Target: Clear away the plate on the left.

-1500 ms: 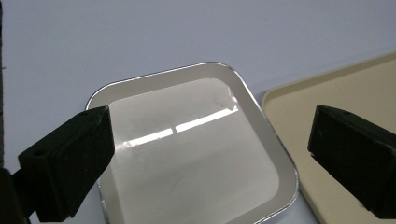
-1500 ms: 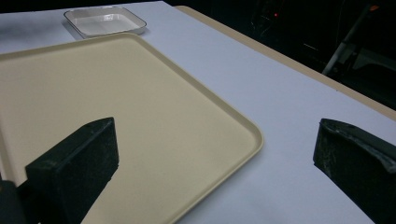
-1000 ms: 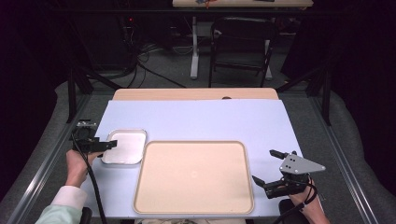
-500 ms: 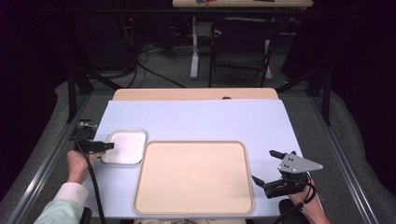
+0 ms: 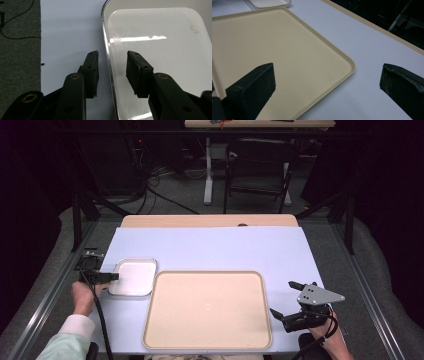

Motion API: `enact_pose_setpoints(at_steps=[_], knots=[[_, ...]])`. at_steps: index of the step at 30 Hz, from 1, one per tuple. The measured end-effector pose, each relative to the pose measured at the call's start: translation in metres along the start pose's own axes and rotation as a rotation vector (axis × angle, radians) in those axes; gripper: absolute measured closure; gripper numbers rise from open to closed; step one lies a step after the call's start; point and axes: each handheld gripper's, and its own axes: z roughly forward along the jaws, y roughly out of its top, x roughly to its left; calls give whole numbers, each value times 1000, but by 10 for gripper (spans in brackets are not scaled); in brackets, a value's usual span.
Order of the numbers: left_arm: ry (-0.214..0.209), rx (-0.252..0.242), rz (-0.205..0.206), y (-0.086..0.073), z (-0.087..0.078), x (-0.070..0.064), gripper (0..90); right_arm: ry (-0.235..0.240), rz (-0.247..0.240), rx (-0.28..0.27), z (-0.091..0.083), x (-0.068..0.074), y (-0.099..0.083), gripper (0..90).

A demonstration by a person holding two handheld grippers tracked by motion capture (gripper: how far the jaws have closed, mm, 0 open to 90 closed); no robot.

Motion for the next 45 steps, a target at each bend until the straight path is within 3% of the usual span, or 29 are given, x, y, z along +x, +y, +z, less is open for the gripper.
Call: enact_pose_setpoints(at_steps=[6, 15, 21, 33, 39, 45], knots=[[19, 18, -2, -1, 2, -2, 646, 5, 0, 7, 1, 0, 0, 0], [-19, 29, -10, -2, 2, -3, 696, -17, 28, 39, 2, -1, -1, 7], [5, 23, -14, -2, 1, -1, 792, -18, 31, 48, 3, -2, 0, 11], [-7, 23, -32, -1, 2, 1, 810, -35, 37, 67, 4, -3, -1, 22], [-42, 4, -66, -4, 0, 5, 837, -40, 35, 66, 4, -2, -1, 23], [-112, -49, -143, -7, -8, 13, 873, -65, 42, 83, 6, -2, 0, 18]])
